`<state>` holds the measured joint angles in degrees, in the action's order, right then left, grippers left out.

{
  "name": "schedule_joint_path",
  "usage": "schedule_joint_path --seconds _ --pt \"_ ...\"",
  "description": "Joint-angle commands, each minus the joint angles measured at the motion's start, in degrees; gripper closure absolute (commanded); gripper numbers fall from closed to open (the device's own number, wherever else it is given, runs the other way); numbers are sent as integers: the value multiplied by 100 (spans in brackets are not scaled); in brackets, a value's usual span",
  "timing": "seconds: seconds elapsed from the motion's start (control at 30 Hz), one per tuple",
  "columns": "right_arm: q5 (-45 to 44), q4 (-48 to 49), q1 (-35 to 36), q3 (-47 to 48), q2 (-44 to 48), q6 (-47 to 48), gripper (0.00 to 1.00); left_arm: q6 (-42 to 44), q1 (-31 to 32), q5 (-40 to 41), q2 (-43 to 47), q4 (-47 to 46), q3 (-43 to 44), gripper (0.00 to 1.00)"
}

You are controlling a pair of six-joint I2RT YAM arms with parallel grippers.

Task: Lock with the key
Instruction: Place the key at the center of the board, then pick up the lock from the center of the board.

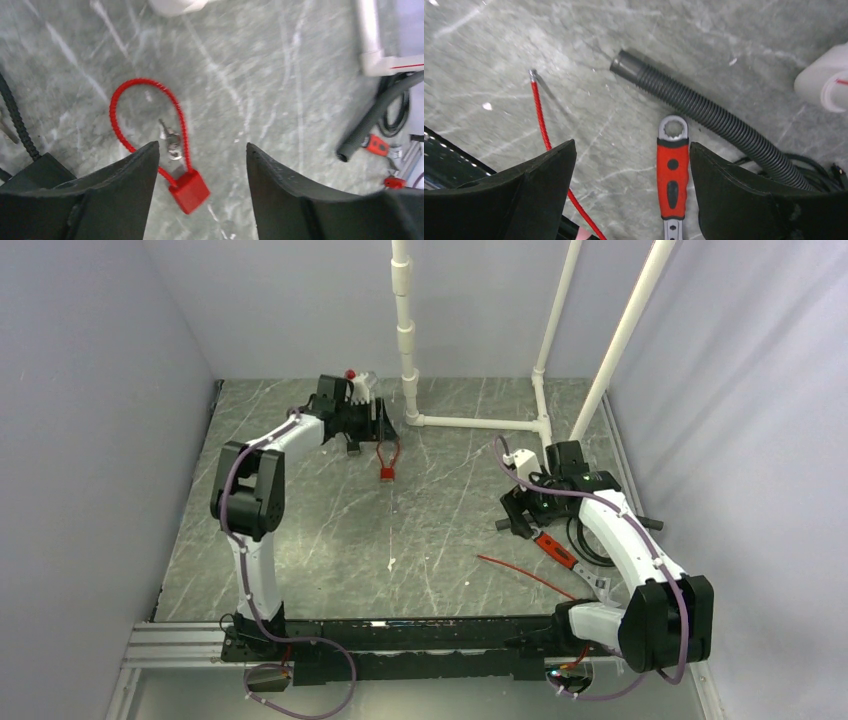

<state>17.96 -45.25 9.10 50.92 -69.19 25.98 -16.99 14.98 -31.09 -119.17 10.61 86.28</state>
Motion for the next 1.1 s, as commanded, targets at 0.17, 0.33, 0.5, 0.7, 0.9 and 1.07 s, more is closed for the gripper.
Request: schedule_joint_path --seconds 0.17,0.33,0.5,0.7,0.9,1.07 --pt "-540 -92 -508 -560 275 869 24 524 31 -777 1801 -236 -221 22" --pt "401 -992 -796 -511 722 1739 27 875 31 -943 2435 31 -544 17" --pt "1475 -1968 -694 -231 1036 2675 25 1177 31 -829 2740 453 -710 16" --pt "1600 -2550 -253 -186 210 3245 24 1356 31 -619 2908 610 -831 15" --pt "1181 -1917 733 -456 -180 2682 27 1438 18 -355 3133 731 -938 12" --pt "941 -1254 760 -751 -364 2370 41 1474 -134 -368 3399 850 -1018 12"
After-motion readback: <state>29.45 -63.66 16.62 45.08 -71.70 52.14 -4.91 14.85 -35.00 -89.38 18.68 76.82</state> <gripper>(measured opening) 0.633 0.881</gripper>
